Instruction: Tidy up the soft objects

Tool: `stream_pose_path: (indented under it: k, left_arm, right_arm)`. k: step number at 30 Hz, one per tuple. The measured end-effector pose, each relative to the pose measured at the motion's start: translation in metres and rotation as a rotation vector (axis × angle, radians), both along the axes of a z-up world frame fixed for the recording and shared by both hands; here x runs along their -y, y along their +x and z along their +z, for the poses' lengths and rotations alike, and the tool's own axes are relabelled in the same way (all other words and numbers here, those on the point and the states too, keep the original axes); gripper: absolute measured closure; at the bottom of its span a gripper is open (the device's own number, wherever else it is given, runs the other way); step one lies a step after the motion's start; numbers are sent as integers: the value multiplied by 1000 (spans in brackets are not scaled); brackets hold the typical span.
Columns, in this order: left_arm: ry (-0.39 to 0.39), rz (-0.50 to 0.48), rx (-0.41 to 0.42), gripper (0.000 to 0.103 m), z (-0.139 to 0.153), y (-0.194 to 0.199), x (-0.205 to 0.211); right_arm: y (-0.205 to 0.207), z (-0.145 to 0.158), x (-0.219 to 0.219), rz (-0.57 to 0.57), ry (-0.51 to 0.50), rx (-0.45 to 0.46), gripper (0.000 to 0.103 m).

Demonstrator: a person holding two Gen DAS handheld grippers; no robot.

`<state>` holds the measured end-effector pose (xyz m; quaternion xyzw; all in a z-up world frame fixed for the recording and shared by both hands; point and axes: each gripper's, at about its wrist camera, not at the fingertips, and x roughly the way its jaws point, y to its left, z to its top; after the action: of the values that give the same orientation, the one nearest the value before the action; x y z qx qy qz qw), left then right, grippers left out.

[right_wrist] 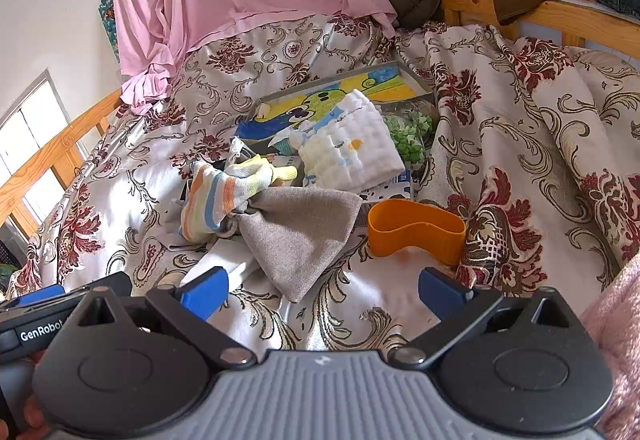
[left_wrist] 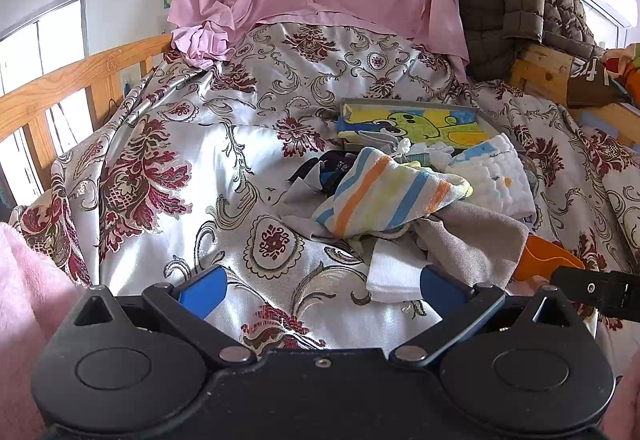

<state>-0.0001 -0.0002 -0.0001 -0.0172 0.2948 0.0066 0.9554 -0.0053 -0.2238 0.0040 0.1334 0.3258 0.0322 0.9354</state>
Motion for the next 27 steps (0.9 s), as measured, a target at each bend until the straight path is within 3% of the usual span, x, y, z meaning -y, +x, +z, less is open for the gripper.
stream_pose_path:
  k: [27]
  left_arm:
    - [0, 0, 0, 1, 0, 0, 0]
  right_arm:
    - [0, -1, 0, 1, 1, -1, 0]
